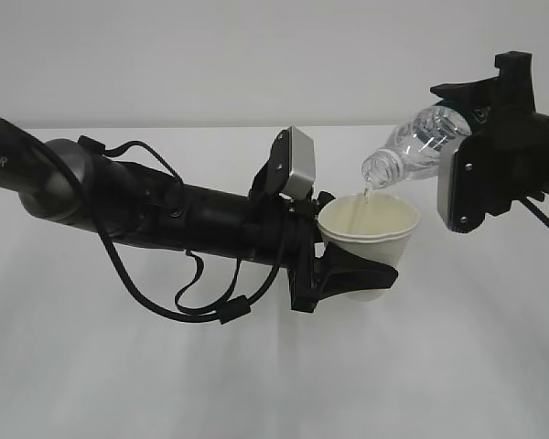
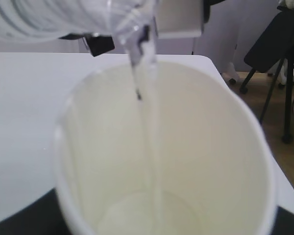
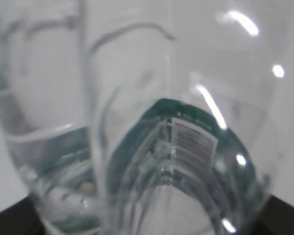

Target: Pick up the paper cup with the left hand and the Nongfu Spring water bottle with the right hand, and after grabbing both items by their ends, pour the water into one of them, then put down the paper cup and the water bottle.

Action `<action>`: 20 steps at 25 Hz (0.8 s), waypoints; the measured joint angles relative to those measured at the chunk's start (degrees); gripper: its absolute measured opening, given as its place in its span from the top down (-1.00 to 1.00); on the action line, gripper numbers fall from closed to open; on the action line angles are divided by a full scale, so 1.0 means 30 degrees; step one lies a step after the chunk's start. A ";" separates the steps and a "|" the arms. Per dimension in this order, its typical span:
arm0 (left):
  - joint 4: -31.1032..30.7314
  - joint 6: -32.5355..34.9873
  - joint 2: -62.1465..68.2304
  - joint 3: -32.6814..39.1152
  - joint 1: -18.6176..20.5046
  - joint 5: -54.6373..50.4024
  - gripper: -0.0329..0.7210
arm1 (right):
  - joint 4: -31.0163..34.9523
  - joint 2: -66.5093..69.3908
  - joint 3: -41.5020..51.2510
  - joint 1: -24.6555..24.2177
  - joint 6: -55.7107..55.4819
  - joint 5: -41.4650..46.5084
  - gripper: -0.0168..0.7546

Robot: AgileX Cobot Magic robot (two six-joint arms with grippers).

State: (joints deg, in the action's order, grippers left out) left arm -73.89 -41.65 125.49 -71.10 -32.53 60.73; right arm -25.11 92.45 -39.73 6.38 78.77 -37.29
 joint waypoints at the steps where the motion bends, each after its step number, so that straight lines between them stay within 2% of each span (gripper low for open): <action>1: 0.0000 0.0000 0.0000 0.0000 0.0000 0.0000 -0.24 | 0.0000 0.0000 0.0000 0.0000 0.0000 0.0000 -0.34; 20: 0.0000 0.0000 0.0000 0.0000 0.0000 -0.0034 -0.24 | 0.0000 0.0000 0.0000 0.0000 0.0059 -0.0081 -0.34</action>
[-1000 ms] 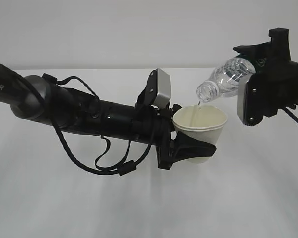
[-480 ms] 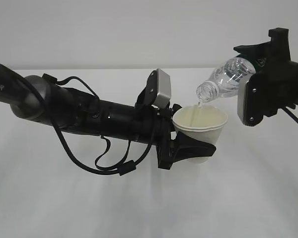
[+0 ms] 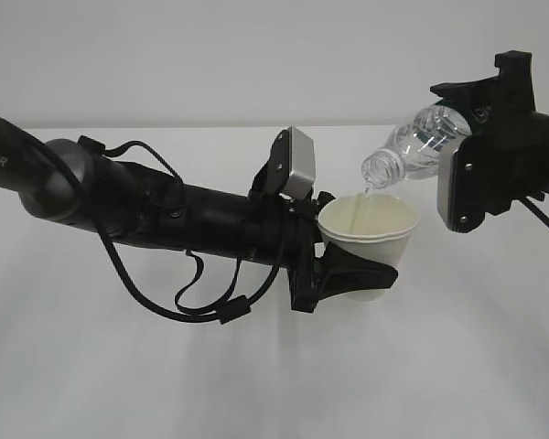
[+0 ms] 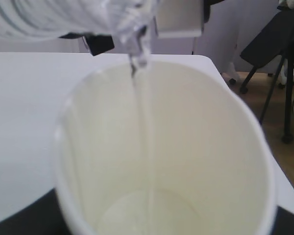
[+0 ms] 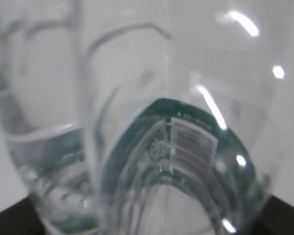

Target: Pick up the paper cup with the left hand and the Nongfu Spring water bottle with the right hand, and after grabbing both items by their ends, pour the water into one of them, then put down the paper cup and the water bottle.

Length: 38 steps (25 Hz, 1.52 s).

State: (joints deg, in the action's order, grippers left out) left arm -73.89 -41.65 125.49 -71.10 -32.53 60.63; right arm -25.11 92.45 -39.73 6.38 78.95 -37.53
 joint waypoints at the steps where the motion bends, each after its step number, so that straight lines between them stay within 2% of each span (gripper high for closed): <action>1: 0.0000 0.0000 0.0000 0.0000 0.0000 0.0000 -0.24 | 0.0000 0.0000 0.0000 0.0000 0.0000 0.0000 -0.34; 38: 0.0000 0.0000 0.0000 0.0000 0.0000 -0.0034 -0.24 | 0.0000 0.0000 0.0000 0.0000 0.0437 -0.0040 -0.34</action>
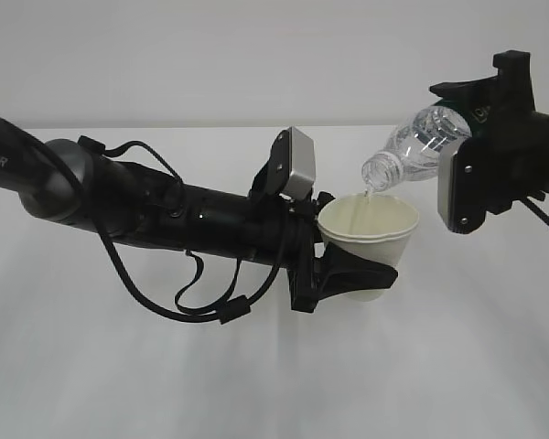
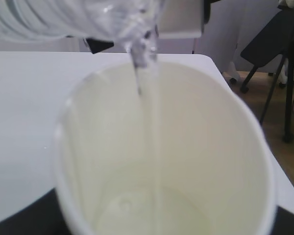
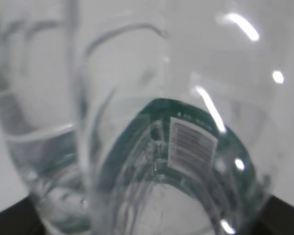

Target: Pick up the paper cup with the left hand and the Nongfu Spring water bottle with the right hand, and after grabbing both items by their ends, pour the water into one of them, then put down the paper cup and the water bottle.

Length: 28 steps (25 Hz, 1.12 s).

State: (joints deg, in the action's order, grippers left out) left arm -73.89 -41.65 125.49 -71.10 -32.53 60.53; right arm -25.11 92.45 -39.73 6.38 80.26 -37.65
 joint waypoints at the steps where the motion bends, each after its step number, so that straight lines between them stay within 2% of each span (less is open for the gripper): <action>1: 0.0000 0.0000 0.0000 0.0000 0.0000 0.0000 -0.24 | 0.0000 0.0000 0.0000 0.0000 0.0000 0.0000 -0.34; 28: 0.0000 0.0000 0.0000 0.0000 0.0000 -0.0189 -0.24 | -0.0149 0.0000 -0.0030 0.0000 0.0310 -0.0075 -0.34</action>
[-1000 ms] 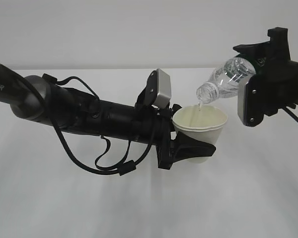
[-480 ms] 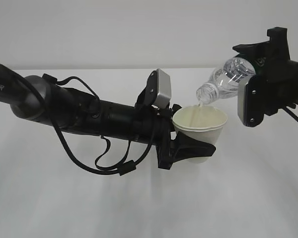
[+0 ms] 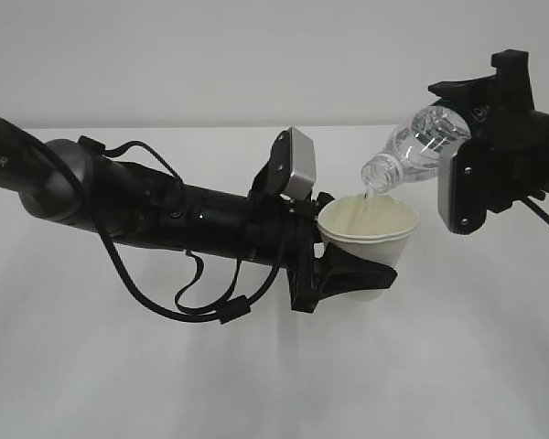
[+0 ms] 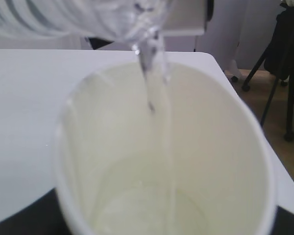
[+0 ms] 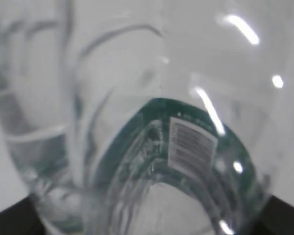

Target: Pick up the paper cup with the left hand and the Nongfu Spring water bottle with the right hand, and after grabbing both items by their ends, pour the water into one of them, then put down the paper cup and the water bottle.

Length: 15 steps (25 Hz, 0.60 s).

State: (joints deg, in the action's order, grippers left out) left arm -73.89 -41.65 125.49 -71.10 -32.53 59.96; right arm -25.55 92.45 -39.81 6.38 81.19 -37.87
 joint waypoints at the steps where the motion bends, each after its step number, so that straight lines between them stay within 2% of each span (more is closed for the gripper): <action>1: 0.0000 0.0000 0.0000 0.0000 0.0000 0.0000 -0.24 | 0.0000 0.0000 0.0000 0.0000 0.0000 -0.0007 -0.34; 15: -0.0447 0.0000 0.0045 0.0000 0.0000 -0.0195 -0.24 | 0.0000 0.0000 -0.0044 0.0000 0.0029 -0.0091 -0.34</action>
State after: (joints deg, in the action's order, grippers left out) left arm -75.23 -41.65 125.62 -71.10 -32.53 59.38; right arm -25.55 92.45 -39.95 6.38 81.28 -38.15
